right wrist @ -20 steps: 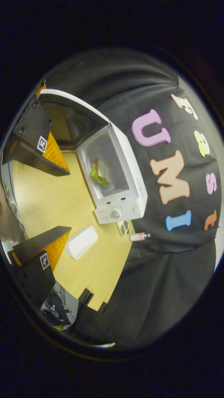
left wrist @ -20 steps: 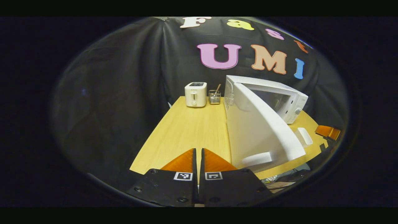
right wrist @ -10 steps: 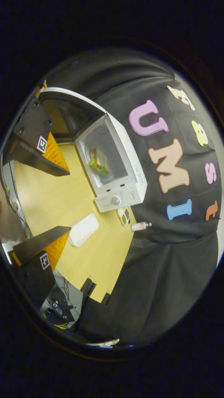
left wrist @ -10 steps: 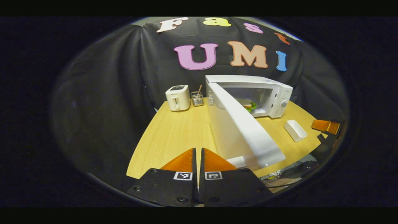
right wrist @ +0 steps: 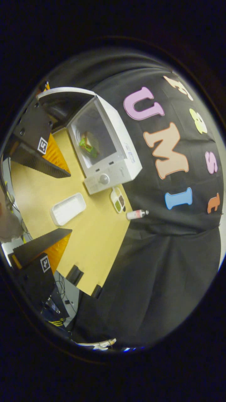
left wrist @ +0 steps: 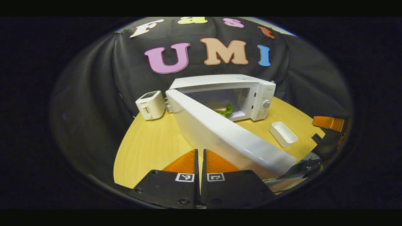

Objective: Open the microwave oven with the left hand, put the food in, and close the microwave oven.

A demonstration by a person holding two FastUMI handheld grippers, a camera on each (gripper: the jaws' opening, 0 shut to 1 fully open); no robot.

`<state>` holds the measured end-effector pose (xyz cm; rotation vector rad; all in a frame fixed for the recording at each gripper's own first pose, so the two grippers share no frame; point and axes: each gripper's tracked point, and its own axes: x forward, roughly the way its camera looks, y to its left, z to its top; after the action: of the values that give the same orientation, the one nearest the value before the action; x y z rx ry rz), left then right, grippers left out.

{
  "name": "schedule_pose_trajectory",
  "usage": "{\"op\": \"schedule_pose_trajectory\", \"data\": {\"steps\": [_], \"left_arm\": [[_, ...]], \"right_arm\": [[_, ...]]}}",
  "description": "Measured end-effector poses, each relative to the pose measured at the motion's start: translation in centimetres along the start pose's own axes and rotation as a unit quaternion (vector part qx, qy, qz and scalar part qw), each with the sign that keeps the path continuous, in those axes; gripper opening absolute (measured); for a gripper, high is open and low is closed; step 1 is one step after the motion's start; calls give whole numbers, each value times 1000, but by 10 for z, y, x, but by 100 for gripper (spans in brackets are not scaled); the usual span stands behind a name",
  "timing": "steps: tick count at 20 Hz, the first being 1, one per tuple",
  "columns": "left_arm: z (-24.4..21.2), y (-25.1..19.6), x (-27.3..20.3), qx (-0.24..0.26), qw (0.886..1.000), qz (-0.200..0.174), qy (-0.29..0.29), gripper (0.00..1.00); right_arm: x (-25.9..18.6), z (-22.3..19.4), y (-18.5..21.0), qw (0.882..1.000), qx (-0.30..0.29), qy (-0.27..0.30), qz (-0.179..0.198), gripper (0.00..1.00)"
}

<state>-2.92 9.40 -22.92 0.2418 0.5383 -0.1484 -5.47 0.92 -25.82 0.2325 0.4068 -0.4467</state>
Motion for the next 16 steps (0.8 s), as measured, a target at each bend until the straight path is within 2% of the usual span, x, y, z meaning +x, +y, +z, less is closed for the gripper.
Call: {"op": "schedule_pose_trajectory", "data": {"steps": [7,8,9,10,12,13,14,15,16], "left_arm": [[24,-41,33,-31,999,9,6,0],[27,-46,37,-35,999,10,5,0],[31,-51,41,-38,999,13,4,1],[34,-55,45,-40,999,16,3,0],[42,-61,54,-38,999,24,0,1],[47,-64,56,-38,999,27,-2,0],[52,-68,59,-41,999,28,-5,0],[54,-72,63,-45,999,27,-8,0],[58,-75,68,-49,998,27,-10,0]], "right_arm": [[30,45,-40,1000,-3,-25,6,100],[35,50,-43,1000,-5,-27,11,91],[39,56,-47,999,-7,-31,15,91],[42,62,-50,999,-9,-35,19,100],[53,72,-57,998,-6,-47,30,100],[60,76,-58,998,-4,-51,36,92],[64,80,-61,998,-5,-52,40,92],[69,83,-65,998,-5,-53,43,100],[72,86,-66,997,-7,-53,49,100]]}}
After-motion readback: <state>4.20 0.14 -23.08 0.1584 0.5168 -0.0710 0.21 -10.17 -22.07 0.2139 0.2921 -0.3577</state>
